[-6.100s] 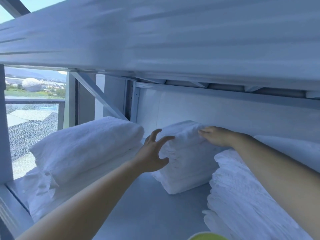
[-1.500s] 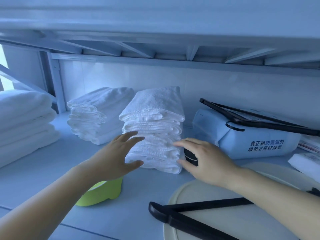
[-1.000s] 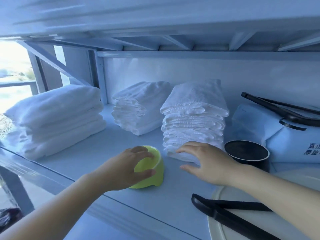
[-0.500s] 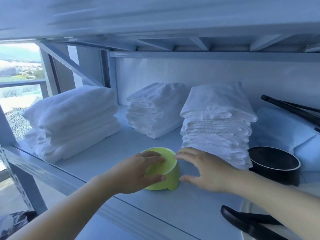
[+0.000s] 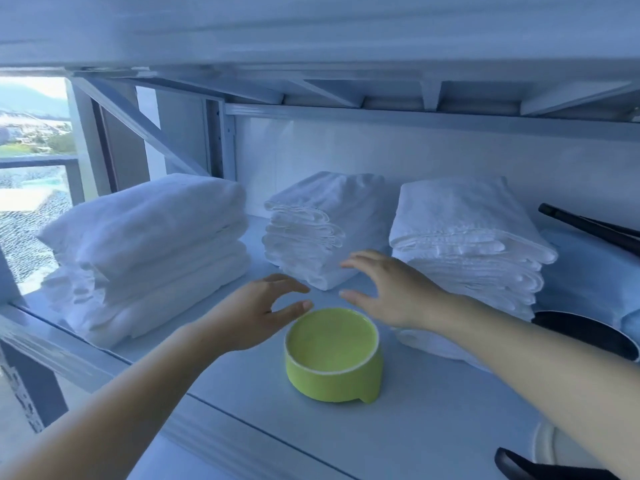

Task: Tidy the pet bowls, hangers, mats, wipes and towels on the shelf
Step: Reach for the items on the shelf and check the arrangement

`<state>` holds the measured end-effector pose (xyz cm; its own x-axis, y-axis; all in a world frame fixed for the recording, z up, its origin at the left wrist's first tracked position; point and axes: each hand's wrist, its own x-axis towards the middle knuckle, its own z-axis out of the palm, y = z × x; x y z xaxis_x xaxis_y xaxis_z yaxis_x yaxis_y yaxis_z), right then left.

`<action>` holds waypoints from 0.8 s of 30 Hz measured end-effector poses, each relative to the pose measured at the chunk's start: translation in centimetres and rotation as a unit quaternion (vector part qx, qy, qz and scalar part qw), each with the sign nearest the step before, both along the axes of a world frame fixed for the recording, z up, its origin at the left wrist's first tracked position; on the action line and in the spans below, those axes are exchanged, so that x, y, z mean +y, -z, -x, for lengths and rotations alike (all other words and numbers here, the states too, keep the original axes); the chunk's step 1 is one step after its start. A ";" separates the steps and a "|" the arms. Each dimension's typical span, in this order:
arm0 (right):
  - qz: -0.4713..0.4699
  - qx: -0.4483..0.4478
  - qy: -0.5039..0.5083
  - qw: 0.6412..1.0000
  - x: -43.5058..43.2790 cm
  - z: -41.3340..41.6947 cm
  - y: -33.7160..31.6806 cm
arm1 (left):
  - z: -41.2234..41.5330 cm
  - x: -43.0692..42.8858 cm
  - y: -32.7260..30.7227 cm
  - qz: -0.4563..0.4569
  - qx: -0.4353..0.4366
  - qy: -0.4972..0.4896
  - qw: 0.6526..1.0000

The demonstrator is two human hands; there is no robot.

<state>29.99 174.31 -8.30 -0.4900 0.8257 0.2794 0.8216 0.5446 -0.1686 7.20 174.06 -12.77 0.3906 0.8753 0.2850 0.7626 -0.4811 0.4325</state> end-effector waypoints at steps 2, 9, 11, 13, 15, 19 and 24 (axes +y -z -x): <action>-0.015 0.003 0.012 1.000 2.0 1.3 -0.8 | 0.7 1.8 -0.2 -0.020 -0.007 -0.018 1.000; -0.080 -0.017 0.069 0.994 9.0 5.8 -3.0 | 0.7 9.0 0.7 -0.055 -0.104 -0.075 0.990; -0.092 -0.037 0.095 0.991 10.4 6.5 -3.0 | 0.0 10.5 0.9 -0.052 -0.131 -0.084 0.986; -0.093 -0.048 0.120 0.987 11.6 6.8 -2.7 | -0.3 11.8 1.4 -0.043 -0.161 -0.101 0.981; -0.080 -0.055 0.146 0.985 12.9 7.1 -2.0 | -0.3 12.5 2.5 -0.043 -0.187 -0.116 0.975; -0.041 -0.033 0.201 0.978 15.2 7.1 -0.5 | -0.1 13.4 4.4 -0.060 -0.135 -0.091 0.985; -0.030 0.009 0.187 0.982 16.6 6.8 1.1 | 0.2 14.2 4.6 -0.097 -0.115 -0.059 0.987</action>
